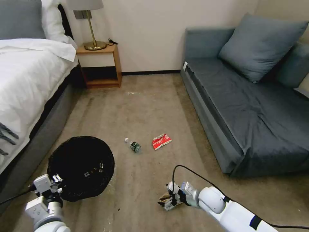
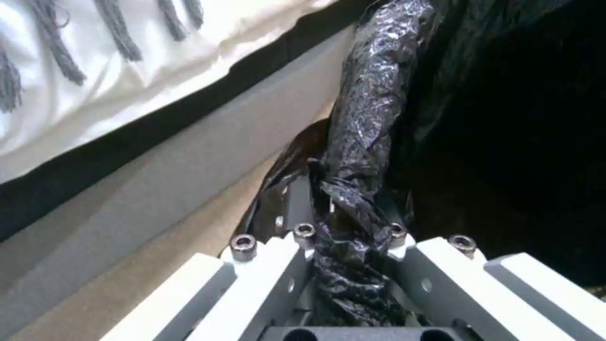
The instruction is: Pick up the trash bin, then pick up the garbage on the floor and place it into the trash bin.
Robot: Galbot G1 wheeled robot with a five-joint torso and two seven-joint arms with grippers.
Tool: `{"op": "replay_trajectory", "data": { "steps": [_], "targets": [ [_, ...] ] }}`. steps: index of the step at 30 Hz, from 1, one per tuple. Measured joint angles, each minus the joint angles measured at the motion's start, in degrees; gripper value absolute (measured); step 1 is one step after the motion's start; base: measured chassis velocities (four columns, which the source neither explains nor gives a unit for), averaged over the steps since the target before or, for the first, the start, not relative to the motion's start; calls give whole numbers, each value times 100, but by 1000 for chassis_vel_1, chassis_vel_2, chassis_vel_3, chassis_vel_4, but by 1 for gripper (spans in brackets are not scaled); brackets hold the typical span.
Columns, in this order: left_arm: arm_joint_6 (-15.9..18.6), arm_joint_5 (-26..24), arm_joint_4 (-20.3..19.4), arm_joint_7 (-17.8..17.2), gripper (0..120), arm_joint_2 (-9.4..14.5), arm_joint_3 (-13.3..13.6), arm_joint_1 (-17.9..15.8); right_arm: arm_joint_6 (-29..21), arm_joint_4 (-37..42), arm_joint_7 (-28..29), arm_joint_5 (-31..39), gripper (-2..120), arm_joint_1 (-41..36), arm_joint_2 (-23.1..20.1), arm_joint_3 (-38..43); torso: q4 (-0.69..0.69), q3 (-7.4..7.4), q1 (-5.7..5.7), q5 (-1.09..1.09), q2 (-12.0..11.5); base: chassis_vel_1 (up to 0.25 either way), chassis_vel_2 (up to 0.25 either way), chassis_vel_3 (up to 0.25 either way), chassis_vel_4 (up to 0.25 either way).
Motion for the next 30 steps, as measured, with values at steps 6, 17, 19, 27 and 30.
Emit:
{"op": "replay_trajectory", "data": {
  "steps": [6, 17, 19, 27, 30],
  "targets": [
    [-67, 36, 8, 2, 3, -147, 3, 79, 231, -563, -87, -179, 86, 40, 127, 122, 0, 0, 0, 0, 0, 0, 0, 0, 0],
    [-112, 57, 35, 2, 3, -248, -13, 107, 447, -827, -195, -263, 41, 128, 192, 122, 1, 0, 0, 0, 0, 0, 0, 0, 0],
    [-114, 63, 35, 3, 3, -260, -13, 111, 462, -827, -202, -262, 36, 124, 191, 120, 1, 0, 0, 0, 0, 0, 0, 0, 0],
    [-125, 76, 30, 5, 3, -291, -14, 122, 504, -783, -210, -164, 9, 128, 172, 137, 0, 0, 0, 0, 0, 0, 0, 0, 0],
    [-125, 95, 30, 5, 3, -297, -14, 115, 510, -709, -178, -29, 0, 149, 172, 125, 0, 0, 0, 0, 0, 0, 0, 0, 0]
  ]
}}
